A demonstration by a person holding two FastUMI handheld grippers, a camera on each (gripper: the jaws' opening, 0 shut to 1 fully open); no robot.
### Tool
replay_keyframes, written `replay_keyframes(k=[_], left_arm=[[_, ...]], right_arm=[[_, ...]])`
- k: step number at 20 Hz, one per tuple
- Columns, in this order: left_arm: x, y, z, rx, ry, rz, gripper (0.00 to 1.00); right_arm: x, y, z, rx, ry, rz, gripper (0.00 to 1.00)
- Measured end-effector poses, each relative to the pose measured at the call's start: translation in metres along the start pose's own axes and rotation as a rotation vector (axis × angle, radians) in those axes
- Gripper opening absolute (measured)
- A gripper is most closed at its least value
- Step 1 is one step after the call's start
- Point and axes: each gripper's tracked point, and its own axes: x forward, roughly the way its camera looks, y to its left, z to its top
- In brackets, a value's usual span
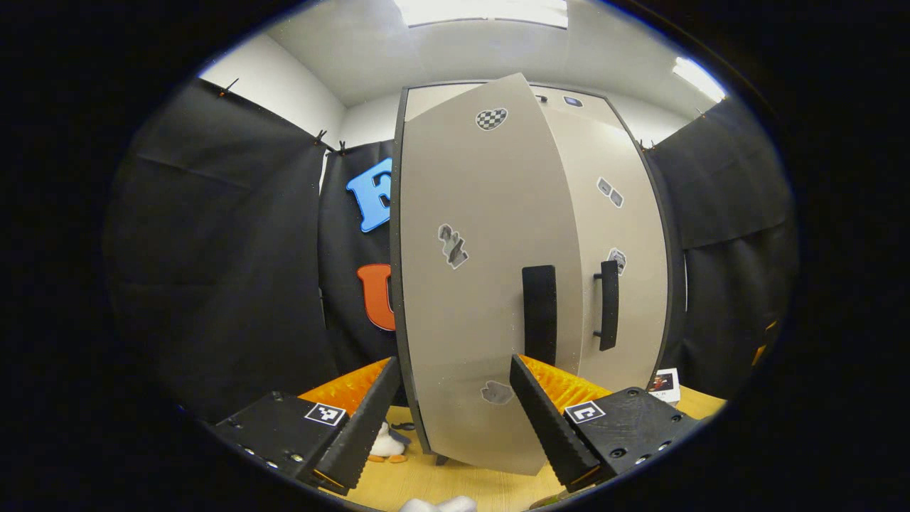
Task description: Grasp the bottle in the cabinet with the left hand and place it on the coaster, then close the right door with the right hand and the left door with the left hand.
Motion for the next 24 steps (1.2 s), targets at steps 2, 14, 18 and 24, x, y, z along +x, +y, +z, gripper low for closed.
replay_keyframes(k=[2,14,18,24], left_arm=[[-0.006,-0.006,-0.002,-0.001,0.008,-0.012,0.96],[-0.079,-0.026,-0.023,-0.029,0.074,-0.05,0.96],[-0.11,-0.018,-0.032,-0.004,0.082,-0.015,0.96],[-0.138,-0.014,-0.047,-0.018,0.114,-0.014,0.96]], right_arm=[[-0.001,0.005,0.002,-0.006,-0.006,0.004,0.97],[-0.005,0.018,0.014,0.008,-0.066,-0.039,0.97],[-0.005,0.027,0.009,0.011,-0.068,-0.031,0.97],[-0.005,0.039,0.005,0.002,-0.088,-0.031,0.97]])
